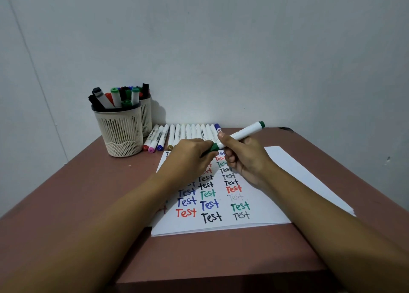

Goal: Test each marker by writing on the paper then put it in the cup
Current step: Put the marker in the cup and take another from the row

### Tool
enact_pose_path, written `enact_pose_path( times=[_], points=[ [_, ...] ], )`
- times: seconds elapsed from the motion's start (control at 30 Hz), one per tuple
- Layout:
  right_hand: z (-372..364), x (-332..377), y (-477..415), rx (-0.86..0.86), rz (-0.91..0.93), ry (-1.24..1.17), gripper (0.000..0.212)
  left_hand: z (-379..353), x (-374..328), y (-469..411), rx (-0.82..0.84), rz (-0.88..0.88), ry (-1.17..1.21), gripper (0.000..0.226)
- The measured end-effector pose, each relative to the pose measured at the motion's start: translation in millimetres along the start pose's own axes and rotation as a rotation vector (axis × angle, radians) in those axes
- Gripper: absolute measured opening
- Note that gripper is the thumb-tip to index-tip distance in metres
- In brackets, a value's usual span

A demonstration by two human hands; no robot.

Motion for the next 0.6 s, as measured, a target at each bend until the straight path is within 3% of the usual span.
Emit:
enact_pose_path(
  times=[0.13, 0.37, 0.6],
  points=[
    [-2.7, 0.5, -0.2, -0.009, -0.053, -0.054, 0.026, -3.6, -4.5, 0.4, -0.063, -0.077, -0.076, 0.021],
    [-1.2, 4.2, -2.9, 0.005, -0.023, -0.079, 0.024, -1.8, -7.6, -3.6, -0.087, -0.040, -0.039, 0.025],
    [1.0, 9.7, -0.5, 0.016, -0.023, -0.161, 0.038, 4.1, -3.3, -4.3, -0.139, 0.342, 0.375, 0.016]
  ],
)
Point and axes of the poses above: each hand's wrist, its own y-axis away from the middle knuckle, its own z-axis out of the back of the hand, x = y × z, the point moved 1 cm from there along -y, towards the middle knuckle, and after that the axes turned 5 degrees about -x, right-handed, at the moved point
